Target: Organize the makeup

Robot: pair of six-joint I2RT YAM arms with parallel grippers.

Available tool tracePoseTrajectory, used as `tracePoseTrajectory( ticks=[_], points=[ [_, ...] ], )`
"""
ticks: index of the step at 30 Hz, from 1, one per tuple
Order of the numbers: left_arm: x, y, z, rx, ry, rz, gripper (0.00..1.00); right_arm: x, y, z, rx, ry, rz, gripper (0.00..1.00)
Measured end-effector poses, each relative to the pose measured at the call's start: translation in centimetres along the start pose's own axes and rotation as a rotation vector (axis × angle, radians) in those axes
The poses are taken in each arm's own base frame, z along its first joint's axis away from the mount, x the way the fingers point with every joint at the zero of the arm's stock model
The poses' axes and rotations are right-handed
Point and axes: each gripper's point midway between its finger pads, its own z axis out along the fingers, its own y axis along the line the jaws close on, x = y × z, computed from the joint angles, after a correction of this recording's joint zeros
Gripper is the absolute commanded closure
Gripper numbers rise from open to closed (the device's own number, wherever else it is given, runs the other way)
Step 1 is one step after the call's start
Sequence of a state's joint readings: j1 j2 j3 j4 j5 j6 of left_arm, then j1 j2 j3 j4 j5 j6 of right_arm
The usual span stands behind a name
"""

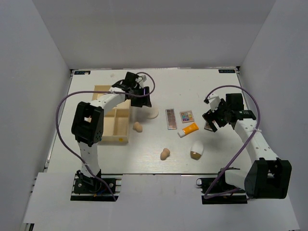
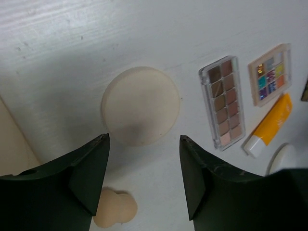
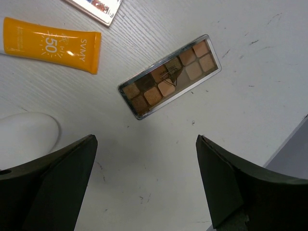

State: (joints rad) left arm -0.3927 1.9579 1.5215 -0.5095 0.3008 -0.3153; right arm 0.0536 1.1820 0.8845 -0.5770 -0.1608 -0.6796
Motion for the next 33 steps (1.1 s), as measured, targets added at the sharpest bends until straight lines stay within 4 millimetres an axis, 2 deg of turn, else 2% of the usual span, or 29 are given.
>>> tracePoseTrajectory(
  ticks=[5, 9, 14, 18, 21, 24, 27, 33],
  points=[
    [3.3, 1.3, 2.9, -0.067, 0.102, -0.008, 0.32, 0.1, 0.3, 0.2, -0.013, 0.002, 0.021, 0.11],
    [4.8, 2.2, 4.4, -0.105, 0.147, -0.015, 0.37, 0.0, 0.4, 0.2, -0.017, -0.001, 0.028, 0.11],
    [3.8, 2.1, 5.0, -0.133, 0.132, -0.003, 0.47, 0.6, 0.8, 0.5, -0.026, 0.011, 0.034, 0.11],
    [4.2, 2.4, 5.6, -0.169, 0.143, 0.012, 0.68, 0.6, 0.8, 0.5, -0.026, 0.011, 0.039, 0.11],
    [4.4, 2.4, 5.7, -0.183, 0.143, 0.023, 0.75, 0.6, 0.8, 0.5, -0.026, 0.011, 0.042, 0.11],
    [4.5, 2.3, 5.8, -0.192, 0.141, 0.029, 0.89, 0.6, 0.8, 0.5, -0.026, 0.011, 0.044, 0.11],
    [4.4, 2.2, 5.9, -0.193, 0.139, 0.027, 0.99, 0.6, 0.8, 0.5, -0.026, 0.011, 0.045, 0.11],
    [3.7, 2.0, 5.3, -0.190, 0.115, 0.003, 1.00, 0.6, 0.8, 0.5, -0.026, 0.012, 0.047, 0.11]
  ],
)
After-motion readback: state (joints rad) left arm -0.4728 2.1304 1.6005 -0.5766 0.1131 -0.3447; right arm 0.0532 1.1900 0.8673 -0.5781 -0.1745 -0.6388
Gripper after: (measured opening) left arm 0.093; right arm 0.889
